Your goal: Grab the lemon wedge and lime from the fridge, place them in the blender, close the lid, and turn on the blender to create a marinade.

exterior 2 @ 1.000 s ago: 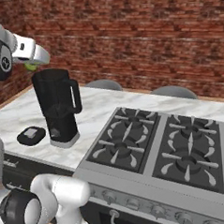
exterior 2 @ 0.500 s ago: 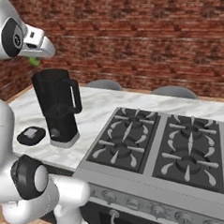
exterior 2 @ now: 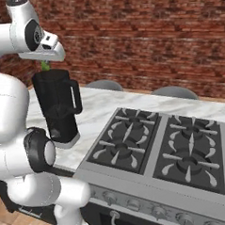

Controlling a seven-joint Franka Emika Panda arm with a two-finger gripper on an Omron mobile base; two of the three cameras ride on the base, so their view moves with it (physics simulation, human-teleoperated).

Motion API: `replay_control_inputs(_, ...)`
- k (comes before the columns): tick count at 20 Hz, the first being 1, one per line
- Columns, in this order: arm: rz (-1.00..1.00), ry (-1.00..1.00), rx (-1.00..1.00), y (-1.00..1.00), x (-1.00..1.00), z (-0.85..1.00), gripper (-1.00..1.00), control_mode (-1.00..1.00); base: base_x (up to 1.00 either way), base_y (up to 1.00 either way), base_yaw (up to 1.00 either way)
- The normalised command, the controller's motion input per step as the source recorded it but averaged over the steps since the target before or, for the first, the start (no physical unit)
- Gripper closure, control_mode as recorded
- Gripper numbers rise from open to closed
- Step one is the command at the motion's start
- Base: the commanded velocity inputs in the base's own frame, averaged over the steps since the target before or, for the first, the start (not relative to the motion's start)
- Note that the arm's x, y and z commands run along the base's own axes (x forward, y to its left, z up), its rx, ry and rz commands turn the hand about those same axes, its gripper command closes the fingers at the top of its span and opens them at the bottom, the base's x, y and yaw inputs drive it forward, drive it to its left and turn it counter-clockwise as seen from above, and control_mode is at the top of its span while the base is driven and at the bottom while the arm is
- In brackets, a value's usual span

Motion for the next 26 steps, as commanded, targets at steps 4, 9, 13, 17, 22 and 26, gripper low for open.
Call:
replay_control_inputs(4,0.01,0.18,0.00,0.06,0.44,-0.52,1.00,-1.00,0.00,0.00,0.00)
replay_control_inputs(9,0.01,0.12,0.00,0.00,0.38,-0.49,1.00,-1.00,0.00,0.00,0.00)
replay_control_inputs(13,0.01,0.02,0.00,0.01,0.19,-0.37,1.00,-1.00,0.00,0.00,0.00)
replay_control_inputs(17,0.01,0.00,-0.01,0.03,0.01,-0.29,1.00,-1.00,0.00,0.00,0.00)
replay_control_inputs(22,0.00,-0.05,-0.05,0.10,0.09,-0.07,-1.00,-1.00,0.00,0.00,0.00)
replay_control_inputs(26,0.00,-0.09,-0.06,0.13,0.26,0.00,-1.00,-1.00,0.00,0.00,0.00)
